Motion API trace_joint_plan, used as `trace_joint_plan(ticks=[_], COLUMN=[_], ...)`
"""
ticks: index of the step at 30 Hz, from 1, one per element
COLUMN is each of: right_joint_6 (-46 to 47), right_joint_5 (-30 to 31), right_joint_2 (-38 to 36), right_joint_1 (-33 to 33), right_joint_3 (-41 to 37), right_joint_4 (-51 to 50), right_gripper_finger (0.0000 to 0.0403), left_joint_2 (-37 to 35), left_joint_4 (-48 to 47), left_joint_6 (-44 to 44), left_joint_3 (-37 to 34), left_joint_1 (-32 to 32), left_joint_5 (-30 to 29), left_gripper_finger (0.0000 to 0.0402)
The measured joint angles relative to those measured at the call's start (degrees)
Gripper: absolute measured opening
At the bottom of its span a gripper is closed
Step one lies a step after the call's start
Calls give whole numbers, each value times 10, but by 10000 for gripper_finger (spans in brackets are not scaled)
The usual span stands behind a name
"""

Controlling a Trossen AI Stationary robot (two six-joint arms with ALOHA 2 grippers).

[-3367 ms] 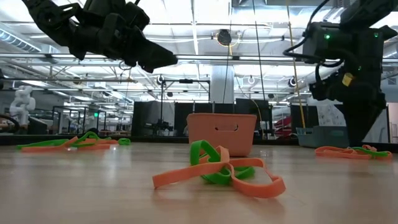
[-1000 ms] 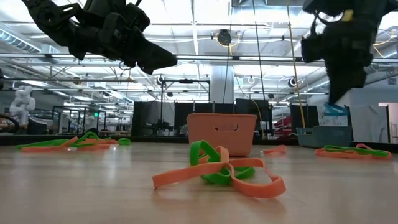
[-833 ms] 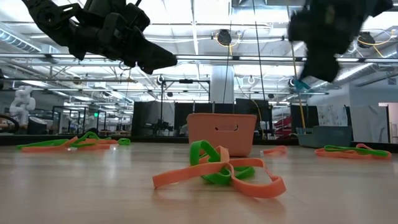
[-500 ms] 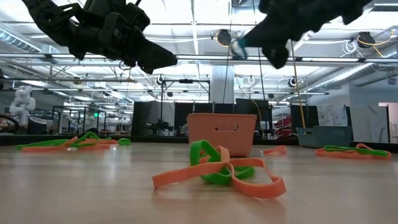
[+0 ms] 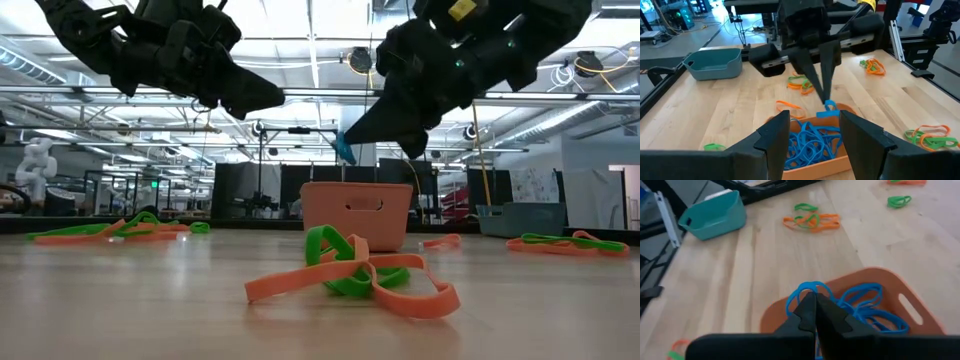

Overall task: Sort rubber bands into baskets
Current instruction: Put the blue rubber band into the orange bin, then put the orange rubber band into the green bin

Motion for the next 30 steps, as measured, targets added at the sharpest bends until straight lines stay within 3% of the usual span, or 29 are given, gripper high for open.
trace_joint_plan(ticks=[7,14,25,30], right_joint_6=[-100,-215,-255,-304], right_joint_5=[1,0,-3,0], right_joint_2=[7,7,6,4], right_joint_1=[-3,-24,-59,-60], right_joint_3=[0,0,0,0], right_joint_4=[3,21,3,-5], right_gripper_finger=[2,30,83,89], left_joint_2=[8,69,81,55], left_joint_4=[1,42,32,26], left_joint_6=[0,9,13,-83], left_joint_3=[0,1,33,33], left_joint_1=[0,7,45,54], left_joint_5=[0,0,21,21], left_gripper_finger=[180,180,180,180])
